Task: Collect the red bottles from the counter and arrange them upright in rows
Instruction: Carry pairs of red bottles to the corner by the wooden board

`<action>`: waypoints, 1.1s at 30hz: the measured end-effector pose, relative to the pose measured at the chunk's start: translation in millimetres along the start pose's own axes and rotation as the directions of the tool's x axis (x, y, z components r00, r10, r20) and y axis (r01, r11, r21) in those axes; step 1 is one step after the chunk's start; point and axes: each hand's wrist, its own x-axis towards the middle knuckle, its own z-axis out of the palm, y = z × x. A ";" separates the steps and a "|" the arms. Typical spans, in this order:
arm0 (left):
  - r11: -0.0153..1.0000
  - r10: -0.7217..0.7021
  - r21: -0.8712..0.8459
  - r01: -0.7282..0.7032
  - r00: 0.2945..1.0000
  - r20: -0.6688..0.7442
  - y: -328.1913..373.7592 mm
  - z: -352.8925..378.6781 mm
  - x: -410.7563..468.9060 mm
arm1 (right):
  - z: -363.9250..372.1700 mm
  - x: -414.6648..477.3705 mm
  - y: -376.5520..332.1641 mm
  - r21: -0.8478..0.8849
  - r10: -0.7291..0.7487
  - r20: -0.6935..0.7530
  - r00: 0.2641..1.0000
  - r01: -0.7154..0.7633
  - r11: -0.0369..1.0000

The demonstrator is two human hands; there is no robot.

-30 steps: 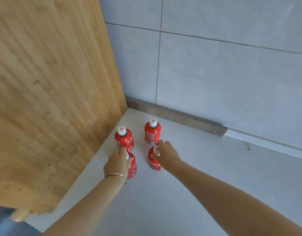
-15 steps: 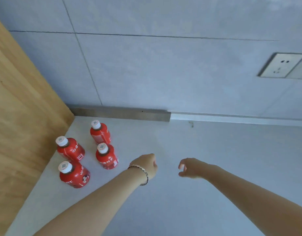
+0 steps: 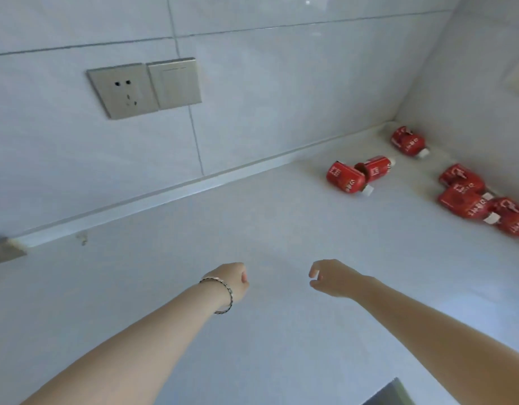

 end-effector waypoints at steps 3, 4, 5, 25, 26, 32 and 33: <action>0.991 0.060 0.121 -0.064 0.998 0.036 76.6 5.7 28.6 | -33.9 9.9 75.0 0.034 0.069 -0.015 0.998 -0.068 0.997; 0.986 0.078 0.142 -0.084 0.996 0.045 98.0 7.0 38.6 | -44.9 14.2 96.8 0.041 0.092 -0.023 0.995 -0.091 0.995; 0.984 0.090 0.150 -0.097 0.994 0.053 116.7 7.9 49.2 | -55.5 20.1 117.1 0.045 0.112 -0.035 0.993 -0.111 0.993; 0.995 0.019 0.094 -0.014 0.998 -0.052 229.1 -21.5 199.6 | -155.6 204.2 198.4 0.613 0.128 -0.266 0.955 0.066 0.787; 0.995 0.028 0.093 -0.022 0.998 -0.062 233.6 -24.8 203.9 | -155.7 199.5 203.7 0.626 0.111 -0.285 0.952 0.097 0.774; 0.987 0.128 0.122 -0.106 0.973 -0.191 270.1 -46.9 225.6 | -190.6 147.1 256.3 0.590 0.147 -0.418 0.897 0.144 0.795; 0.987 0.141 0.105 -0.119 0.963 -0.230 279.9 -48.5 229.4 | -197.6 139.5 267.0 0.560 0.164 -0.434 0.886 0.122 0.820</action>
